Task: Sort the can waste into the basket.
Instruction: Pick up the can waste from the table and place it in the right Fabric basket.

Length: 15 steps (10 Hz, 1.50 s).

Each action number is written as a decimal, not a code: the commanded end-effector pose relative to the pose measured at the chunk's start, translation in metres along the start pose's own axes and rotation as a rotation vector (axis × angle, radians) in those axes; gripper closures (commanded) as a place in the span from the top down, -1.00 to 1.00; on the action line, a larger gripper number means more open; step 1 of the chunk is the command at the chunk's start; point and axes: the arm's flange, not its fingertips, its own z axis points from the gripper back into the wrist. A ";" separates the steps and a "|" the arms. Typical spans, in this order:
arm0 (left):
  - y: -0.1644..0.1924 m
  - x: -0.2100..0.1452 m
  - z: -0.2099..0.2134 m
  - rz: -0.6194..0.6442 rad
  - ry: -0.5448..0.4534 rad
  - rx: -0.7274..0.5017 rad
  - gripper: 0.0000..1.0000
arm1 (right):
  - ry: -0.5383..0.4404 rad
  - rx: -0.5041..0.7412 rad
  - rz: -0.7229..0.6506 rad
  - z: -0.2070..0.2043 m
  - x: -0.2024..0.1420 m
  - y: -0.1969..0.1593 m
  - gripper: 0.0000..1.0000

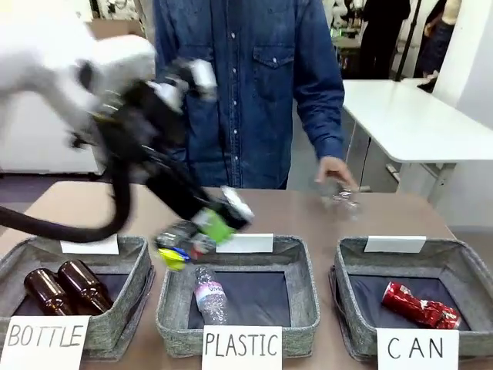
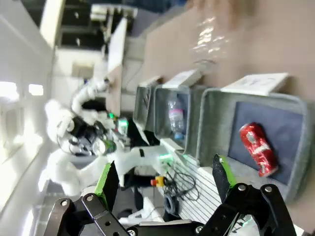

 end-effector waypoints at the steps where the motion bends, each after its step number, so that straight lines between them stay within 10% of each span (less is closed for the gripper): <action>1: 0.032 0.054 -0.056 -0.208 -0.039 0.028 -0.20 | 0.057 0.002 0.030 -0.027 0.013 0.013 1.00; 6: 0.066 0.150 -0.219 -0.424 -0.034 0.000 -0.20 | 0.057 0.002 0.030 -0.027 0.013 0.013 1.00; 12: 0.109 0.158 -0.262 -0.392 -0.001 0.066 -0.20 | 0.057 0.002 0.030 -0.027 0.013 0.013 1.00; 13: 0.112 0.159 -0.260 -0.387 0.013 0.066 0.71 | 0.057 0.002 0.030 -0.027 0.013 0.013 1.00; 15: 0.111 0.160 -0.259 -0.386 0.008 0.067 1.00 | 0.057 0.002 0.030 -0.027 0.013 0.013 1.00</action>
